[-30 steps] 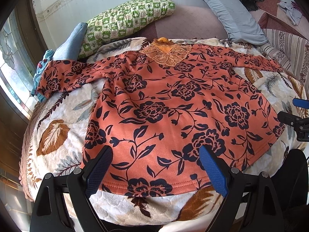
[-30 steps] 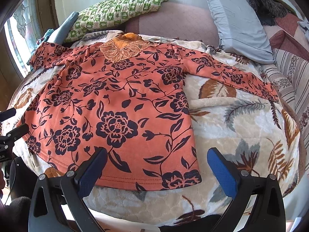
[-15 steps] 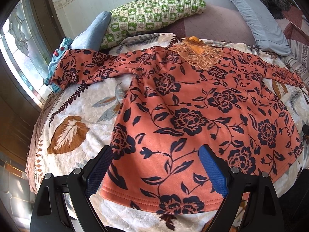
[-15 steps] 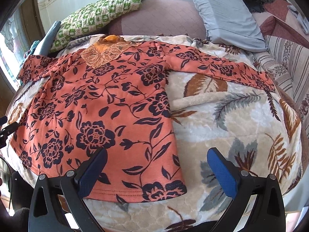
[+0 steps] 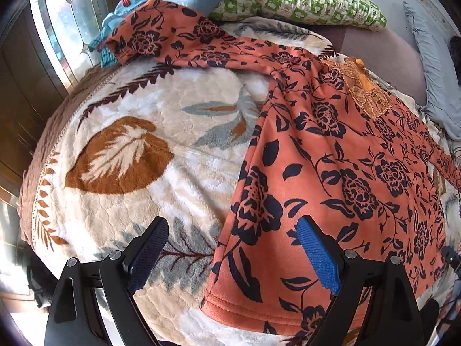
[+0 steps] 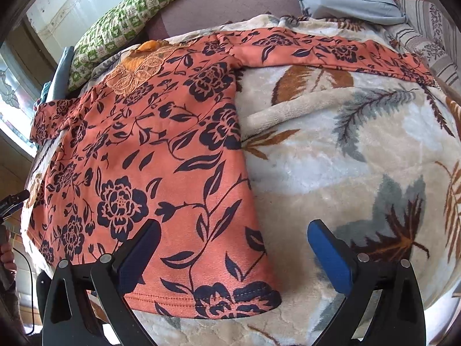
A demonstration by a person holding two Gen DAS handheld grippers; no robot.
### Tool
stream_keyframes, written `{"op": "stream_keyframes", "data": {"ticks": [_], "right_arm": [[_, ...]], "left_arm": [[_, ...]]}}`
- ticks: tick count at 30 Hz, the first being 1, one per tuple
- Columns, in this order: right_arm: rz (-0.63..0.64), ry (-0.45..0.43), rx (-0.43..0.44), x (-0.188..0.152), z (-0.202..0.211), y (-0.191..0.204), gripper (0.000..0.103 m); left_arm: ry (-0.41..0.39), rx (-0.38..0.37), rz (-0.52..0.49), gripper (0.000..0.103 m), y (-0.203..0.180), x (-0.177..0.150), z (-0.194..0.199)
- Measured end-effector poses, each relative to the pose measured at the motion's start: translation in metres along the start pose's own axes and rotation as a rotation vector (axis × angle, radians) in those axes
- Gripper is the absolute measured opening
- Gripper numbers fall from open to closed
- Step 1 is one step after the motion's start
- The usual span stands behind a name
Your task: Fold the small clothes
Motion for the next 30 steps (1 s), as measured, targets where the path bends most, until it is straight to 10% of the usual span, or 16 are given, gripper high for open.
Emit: {"op": "stream_keyframes", "data": {"ticks": [6,9,11,13,18,24,30], "right_arm": [[0.112,0.004,-0.028,-0.011,-0.009,0.019,0.081],[0.112,-0.015,-0.009,-0.010,-0.005,0.017,0.051],[0.112,-0.013,0.000,-0.008,-0.004,0.015,0.009],[0.094,-0.014,0.041,-0.007,0.002,0.014,0.007],[0.036,-0.086,0.162,-0.008,0.047,0.012,0.006],[0.014,0.035,0.071,-0.033,0.013,-0.011,0.003],[-0.026,-0.032,0.119,-0.021,0.032,-0.020,0.009]], "left_arm": [[0.090,-0.060,0.083,0.090,0.023,-0.010,-0.031],[0.099,-0.104,0.122,0.090,0.028,-0.012,-0.038],[0.089,-0.129,0.122,0.075,0.026,-0.010,-0.037],[0.100,-0.159,0.127,0.018,0.023,-0.010,-0.036],[0.069,-0.195,0.173,0.012,0.027,-0.021,-0.002],[0.106,-0.042,0.166,0.015,0.051,-0.035,-0.018],[0.060,-0.097,0.105,0.016,0.037,-0.023,0.016]]}}
Point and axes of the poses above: each gripper's, at about its wrist camera, not at the fingertips, and z roughly against the way its jaws point, y to its left, x to its top, the point moved 6 cm from there along -z, roughly the way its jaws point, and after that the axes turned 2 degrees about -x, right-handed, at the moved point
